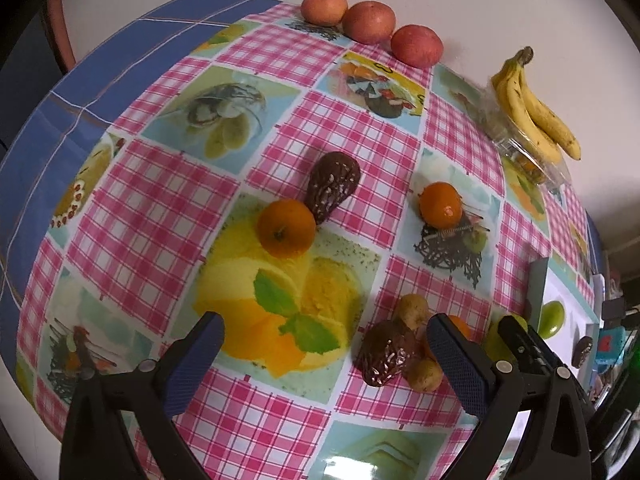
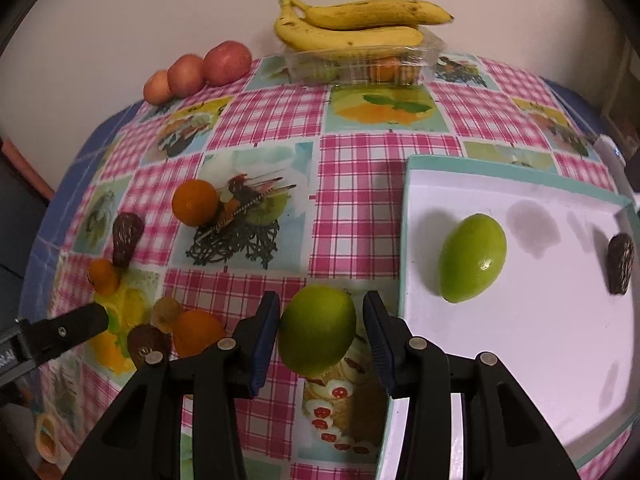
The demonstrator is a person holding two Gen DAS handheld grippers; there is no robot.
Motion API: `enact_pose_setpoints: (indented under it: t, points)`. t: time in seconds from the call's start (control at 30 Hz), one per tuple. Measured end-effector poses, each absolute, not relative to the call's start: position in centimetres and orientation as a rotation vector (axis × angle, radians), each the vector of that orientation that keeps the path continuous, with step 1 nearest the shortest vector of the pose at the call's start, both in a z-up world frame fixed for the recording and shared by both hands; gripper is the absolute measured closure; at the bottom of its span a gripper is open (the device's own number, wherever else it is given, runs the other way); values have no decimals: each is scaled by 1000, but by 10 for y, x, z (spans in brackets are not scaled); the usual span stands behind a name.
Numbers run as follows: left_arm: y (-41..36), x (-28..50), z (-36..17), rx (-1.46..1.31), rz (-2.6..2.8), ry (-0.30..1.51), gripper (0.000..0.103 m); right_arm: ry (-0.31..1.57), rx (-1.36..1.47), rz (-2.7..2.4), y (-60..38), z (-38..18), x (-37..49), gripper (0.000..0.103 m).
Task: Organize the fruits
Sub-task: 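Grasp a green fruit with the right tool while the left tool grasps another brown avocado, then carry the green fruit and brown avocado over the white tray with both tools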
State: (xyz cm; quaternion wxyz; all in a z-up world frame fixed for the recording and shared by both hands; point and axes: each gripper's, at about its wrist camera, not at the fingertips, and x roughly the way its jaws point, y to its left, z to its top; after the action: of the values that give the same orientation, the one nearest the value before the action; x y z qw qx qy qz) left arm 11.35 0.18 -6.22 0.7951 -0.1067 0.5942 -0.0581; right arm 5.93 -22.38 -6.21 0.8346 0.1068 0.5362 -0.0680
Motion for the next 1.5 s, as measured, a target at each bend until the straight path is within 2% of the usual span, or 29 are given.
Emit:
enact_pose_setpoints:
  t: [0.4,0.57,0.83,0.87,1.13,1.5]
  points:
    - [-14,110,-70,-239,-195,1328,25,1160,276,-136,-226,-63,57,62]
    - [-16,108,-73,-255,-212,1348,44,1146,301,-144,-232,-56,53,62]
    - [-27,106,-77,-275,-256,1367,60,1117,330,-157,-241,-45,49,62]
    - [-29,106,-79,-281,-263,1374,65,1117,334,-158,-242,-45,48,62]
    - [-25,110,-79,-298,-236,1365,66,1111,351,-150,-244,-44,46,62]
    - [-11,111,-41,-290,-198,1217,66,1054,404,-165,-260,-24,38,62]
